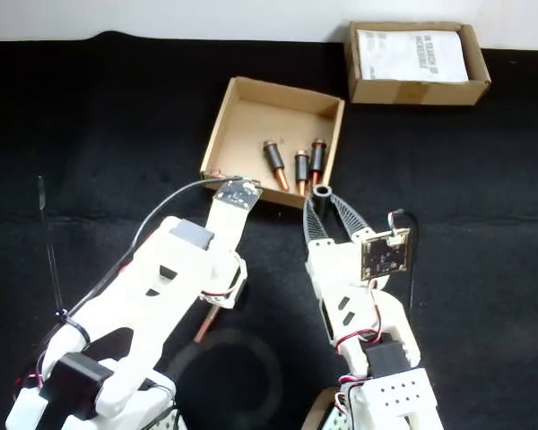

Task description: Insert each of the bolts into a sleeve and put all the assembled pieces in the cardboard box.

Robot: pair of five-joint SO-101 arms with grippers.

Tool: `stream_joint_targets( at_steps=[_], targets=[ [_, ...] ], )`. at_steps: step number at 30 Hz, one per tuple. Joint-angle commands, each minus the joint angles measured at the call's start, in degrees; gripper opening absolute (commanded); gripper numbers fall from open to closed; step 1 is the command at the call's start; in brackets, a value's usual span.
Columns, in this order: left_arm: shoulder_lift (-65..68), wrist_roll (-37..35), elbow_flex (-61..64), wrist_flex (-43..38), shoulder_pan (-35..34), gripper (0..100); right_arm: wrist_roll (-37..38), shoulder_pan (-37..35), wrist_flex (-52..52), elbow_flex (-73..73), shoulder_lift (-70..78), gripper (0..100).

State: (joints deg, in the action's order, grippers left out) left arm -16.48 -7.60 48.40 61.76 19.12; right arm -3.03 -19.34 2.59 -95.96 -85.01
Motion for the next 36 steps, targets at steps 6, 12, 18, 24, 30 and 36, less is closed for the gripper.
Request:
stream_joint_targets(
  at_steps=[6, 12, 18, 24, 30, 36],
  targets=[
    [0.0, 0.3, -0.1, -0.9, 0.7, 24, -0.6, 1.4, 0.1, -2.6, -1.6, 0.7],
    [0.0, 0.3, -0.1, -0.9, 0.4, 24, -0.6, 1.4, 0.1, -2.6, -1.6, 0.7],
    [4.1, 0.3, -0.6, -1.0, 0.3, 24, -0.6, 1.4, 0.1, -2.6, -1.6, 0.7],
    [10.7, 0.3, -0.7, -5.3, 0.2, 24, -0.6, 1.4, 0.1, -2.6, -1.6, 0.7],
    [11.2, 0.3, -0.7, -5.8, 0.3, 23, -0.6, 1.4, 0.1, -2.6, -1.6, 0.7],
    [11.6, 0.4, -2.8, -5.6, 0.3, 1, -0.6, 1.4, 0.1, -2.6, -1.6, 0.7]
  ],
)
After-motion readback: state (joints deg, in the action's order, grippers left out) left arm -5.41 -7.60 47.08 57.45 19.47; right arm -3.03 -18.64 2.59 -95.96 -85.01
